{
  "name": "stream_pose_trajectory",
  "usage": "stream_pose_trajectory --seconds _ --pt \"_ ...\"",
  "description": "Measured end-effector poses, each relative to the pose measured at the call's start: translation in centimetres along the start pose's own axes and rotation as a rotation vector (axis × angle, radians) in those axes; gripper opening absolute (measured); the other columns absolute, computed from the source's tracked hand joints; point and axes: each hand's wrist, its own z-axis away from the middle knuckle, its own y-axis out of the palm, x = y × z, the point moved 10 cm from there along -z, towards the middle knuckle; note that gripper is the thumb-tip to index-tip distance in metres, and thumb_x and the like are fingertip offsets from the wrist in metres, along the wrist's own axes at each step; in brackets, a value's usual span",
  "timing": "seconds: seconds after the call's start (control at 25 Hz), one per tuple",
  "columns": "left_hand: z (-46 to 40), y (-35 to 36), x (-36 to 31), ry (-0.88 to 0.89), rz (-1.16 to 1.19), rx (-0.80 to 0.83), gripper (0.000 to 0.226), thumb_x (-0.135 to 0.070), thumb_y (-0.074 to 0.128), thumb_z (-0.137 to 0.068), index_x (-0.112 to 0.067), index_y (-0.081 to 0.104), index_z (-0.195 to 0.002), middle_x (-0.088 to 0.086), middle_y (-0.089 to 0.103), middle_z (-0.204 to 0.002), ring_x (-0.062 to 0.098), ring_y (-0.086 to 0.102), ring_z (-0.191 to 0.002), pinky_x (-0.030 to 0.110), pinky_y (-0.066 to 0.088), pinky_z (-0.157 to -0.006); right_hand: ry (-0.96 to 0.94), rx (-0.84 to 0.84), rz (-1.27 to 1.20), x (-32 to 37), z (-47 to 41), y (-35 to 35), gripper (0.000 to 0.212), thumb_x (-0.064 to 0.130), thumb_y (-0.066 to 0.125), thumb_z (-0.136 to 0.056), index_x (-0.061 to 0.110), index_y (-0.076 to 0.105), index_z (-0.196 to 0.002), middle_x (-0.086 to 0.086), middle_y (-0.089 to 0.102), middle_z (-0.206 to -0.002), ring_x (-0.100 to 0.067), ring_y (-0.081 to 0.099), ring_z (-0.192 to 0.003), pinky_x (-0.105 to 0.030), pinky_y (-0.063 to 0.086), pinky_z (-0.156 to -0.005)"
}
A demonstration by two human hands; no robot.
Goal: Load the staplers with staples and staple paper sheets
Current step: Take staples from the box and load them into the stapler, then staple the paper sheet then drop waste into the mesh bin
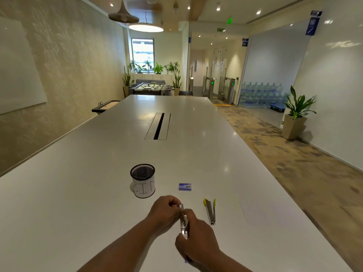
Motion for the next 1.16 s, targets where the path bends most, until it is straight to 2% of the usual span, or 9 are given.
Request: stream_pose_trajectory --seconds 0.08,0.2,0.32,0.44,0.6,0.84,0.96,1.04,1.16 --pt "-0.5 -0.1 1.2 -0.003 -0.1 -0.05 0.034 -0.017 0.075 -0.076 -0.019 0.07 -0.11 0.013 0.066 -0.1 0.03 0.068 -0.094 0.045 0.057 -0.096 0.031 -0.027 -0.063 -0.2 0.2 -0.5 0.055 0.031 0.054 -0.076 0.037 0.043 -0.129 0.008 0.059 -0.069 -0.009 0.056 -0.062 -0.019 0.043 -0.06" --pt "0.1 1.0 1.3 0.005 -0.065 -0.056 0.08 -0.035 0.082 -0.077 -0.02 0.045 -0.147 0.005 0.058 -0.131 0.027 0.059 -0.123 0.045 0.052 -0.106 0.083 -0.082 -0.219 -1.0 0.4 -1.3 0.045 0.027 0.057 -0.076 0.041 0.046 -0.118 0.011 0.058 -0.059 -0.007 0.054 -0.056 -0.017 0.041 -0.057" --pt "0.7 1.2 0.3 0.003 0.093 -0.067 0.05 -0.013 0.072 -0.092 -0.02 0.05 -0.136 0.002 0.063 -0.104 0.021 0.062 -0.099 0.033 0.055 -0.088 0.114 -0.113 -0.287 -1.3 0.7 -1.4 0.041 0.028 0.06 -0.076 0.042 0.045 -0.112 0.006 0.057 -0.062 -0.005 0.055 -0.058 -0.02 0.045 -0.06" --pt "0.8 -0.3 0.3 0.015 0.264 -0.127 0.037 0.001 0.069 -0.091 -0.011 0.061 -0.125 0.011 0.061 -0.074 0.025 0.058 -0.076 0.036 0.051 -0.07 0.159 -0.135 -0.278 -1.5 0.8 -1.1 0.039 0.035 0.057 -0.074 0.044 0.043 -0.11 0.008 0.065 -0.076 0.004 0.058 -0.065 -0.012 0.046 -0.069" --pt "1.7 -2.5 0.2 0.042 0.326 -0.269 0.024 0.0 0.064 -0.095 -0.013 0.064 -0.115 0.019 0.068 -0.073 0.029 0.058 -0.071 0.035 0.047 -0.06 0.161 -0.094 -0.301 -1.3 0.5 -1.0 0.041 0.035 0.058 -0.068 0.048 0.045 -0.105 0.022 0.064 -0.081 0.0 0.061 -0.069 -0.013 0.047 -0.07" --pt "1.6 -3.5 0.5 0.079 0.266 -0.368 0.023 -0.003 0.065 -0.095 -0.016 0.062 -0.113 0.024 0.073 -0.08 0.027 0.062 -0.068 0.037 0.049 -0.063 0.168 -0.208 -0.487 -3.2 -0.2 -1.2 0.033 0.026 0.058 -0.066 0.047 0.059 -0.091 0.006 0.073 -0.072 -0.015 0.068 -0.059 -0.04 0.06 -0.07" --pt "1.7 -2.7 -0.1 0.103 0.168 -0.297 0.019 -0.005 0.065 -0.095 -0.016 0.06 -0.11 0.021 0.072 -0.071 0.022 0.058 -0.059 0.034 0.048 -0.057 0.168 -0.204 -0.501 -3.2 -0.6 -1.0 0.023 0.045 0.065 -0.065 0.048 0.061 -0.088 0.01 0.074 -0.075 -0.009 0.07 -0.069 -0.032 0.06 -0.079" --pt "1.8 -1.8 -0.3 0.089 0.161 -0.229 0.017 -0.005 0.064 -0.097 -0.014 0.06 -0.111 0.018 0.069 -0.068 0.023 0.055 -0.058 0.033 0.046 -0.055 0.117 -0.151 -0.41 -2.6 -0.6 -0.8 0.017 0.048 0.062 -0.072 0.045 0.062 -0.089 0.011 0.067 -0.074 -0.003 0.062 -0.07 -0.016 0.051 -0.073" --pt "1.9 -0.6 -0.1 0.055 0.187 -0.14 0.014 -0.006 0.061 -0.099 -0.006 0.06 -0.112 0.021 0.064 -0.069 0.027 0.05 -0.059 0.031 0.04 -0.052 0.014 -0.142 -0.252 -1.8 -0.8 -0.7 0.015 0.055 0.057 -0.085 0.047 0.056 -0.098 0.013 0.056 -0.088 0.0 0.057 -0.081 -0.01 0.043 -0.07"
